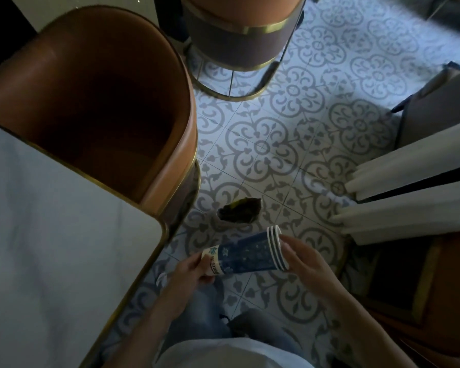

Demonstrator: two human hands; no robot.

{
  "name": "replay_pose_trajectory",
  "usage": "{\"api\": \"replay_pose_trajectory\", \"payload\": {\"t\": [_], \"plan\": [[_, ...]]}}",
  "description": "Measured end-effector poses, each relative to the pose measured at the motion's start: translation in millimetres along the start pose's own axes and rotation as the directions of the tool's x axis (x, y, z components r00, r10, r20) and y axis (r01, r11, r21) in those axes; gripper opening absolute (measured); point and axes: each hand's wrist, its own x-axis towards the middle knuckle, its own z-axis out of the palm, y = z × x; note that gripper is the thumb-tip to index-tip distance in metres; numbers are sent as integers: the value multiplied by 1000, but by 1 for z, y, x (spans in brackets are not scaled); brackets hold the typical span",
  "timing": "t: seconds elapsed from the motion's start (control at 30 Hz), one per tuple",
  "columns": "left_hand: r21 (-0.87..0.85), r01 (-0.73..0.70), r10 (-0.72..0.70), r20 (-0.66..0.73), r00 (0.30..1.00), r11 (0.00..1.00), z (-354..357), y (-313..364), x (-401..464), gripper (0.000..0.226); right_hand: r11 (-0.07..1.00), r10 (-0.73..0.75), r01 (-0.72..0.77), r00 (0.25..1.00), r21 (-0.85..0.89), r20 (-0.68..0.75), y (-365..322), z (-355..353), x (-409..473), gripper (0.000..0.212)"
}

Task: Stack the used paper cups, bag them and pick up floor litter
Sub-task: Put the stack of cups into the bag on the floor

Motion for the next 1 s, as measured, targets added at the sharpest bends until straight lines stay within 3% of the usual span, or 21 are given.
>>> {"api": "replay_pose_trajectory", "payload": {"t": [0.17, 0.3, 0.33, 0.43, 0.5, 0.67, 0.77, 1.0], "plan": [[-66, 90, -90, 0, 996, 994, 7, 22, 44, 25, 991, 115, -117, 993, -68, -34, -6, -7, 43, 43], [-168, 153, -170, -90, 981, 974, 20, 26, 81, 24, 973, 180, -184, 983, -140, -40, 5, -17, 83, 48], [-165, 156, -176, -113, 978, 974, 26, 27, 91, 18, 967, 187, -191, 982, -172, -40, 8, -20, 95, 44], [-119, 165, -184, -167, 969, 979, 47, 28, 123, 14, 953, 149, -138, 989, -269, 19, 16, -24, 130, 2], [-104, 201, -219, -222, 950, 974, 57, 25, 149, 14, 948, 113, -105, 994, -299, 8, 30, -26, 155, 16], [-71, 294, -301, -285, 910, 953, 75, 3, 223, 21, 936, 182, -207, 977, -284, -114, 90, -31, 222, 12], [-69, 318, -323, -310, 894, 946, 82, -13, 271, 22, 928, 231, -249, 968, -276, -97, 122, -33, 263, 10], [6, 371, -349, -327, 878, 929, 79, -65, 369, 13, 924, 194, -183, 981, -335, 1, 198, -30, 350, 18]]}}
